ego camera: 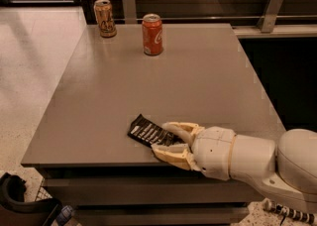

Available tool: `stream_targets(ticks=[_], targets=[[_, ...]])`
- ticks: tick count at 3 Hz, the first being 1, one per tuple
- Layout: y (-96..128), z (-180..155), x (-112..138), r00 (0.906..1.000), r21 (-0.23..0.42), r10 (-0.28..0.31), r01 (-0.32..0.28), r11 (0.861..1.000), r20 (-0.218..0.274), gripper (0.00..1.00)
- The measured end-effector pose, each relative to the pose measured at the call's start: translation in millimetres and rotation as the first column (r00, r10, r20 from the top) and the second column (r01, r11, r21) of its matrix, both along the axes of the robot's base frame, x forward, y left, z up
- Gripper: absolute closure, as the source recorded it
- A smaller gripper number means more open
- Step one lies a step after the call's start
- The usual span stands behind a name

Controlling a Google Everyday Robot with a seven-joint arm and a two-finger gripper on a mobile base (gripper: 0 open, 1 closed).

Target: Move rxbar chocolate near coke can

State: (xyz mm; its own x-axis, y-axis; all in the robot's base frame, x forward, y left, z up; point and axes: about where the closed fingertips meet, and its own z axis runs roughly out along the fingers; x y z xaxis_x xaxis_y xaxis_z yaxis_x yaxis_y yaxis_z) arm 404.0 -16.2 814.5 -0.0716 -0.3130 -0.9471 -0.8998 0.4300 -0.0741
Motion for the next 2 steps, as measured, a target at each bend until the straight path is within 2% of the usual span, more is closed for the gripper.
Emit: stream_targets(ticks=[1, 2], targets=[[-2, 7, 4, 0.9998, -0.003, 0.016, -0.016, 1.000, -0.013, 1.00], [-28, 34, 26, 0.9999, 0.003, 0.015, -0.015, 1.000, -0.003, 1.00]])
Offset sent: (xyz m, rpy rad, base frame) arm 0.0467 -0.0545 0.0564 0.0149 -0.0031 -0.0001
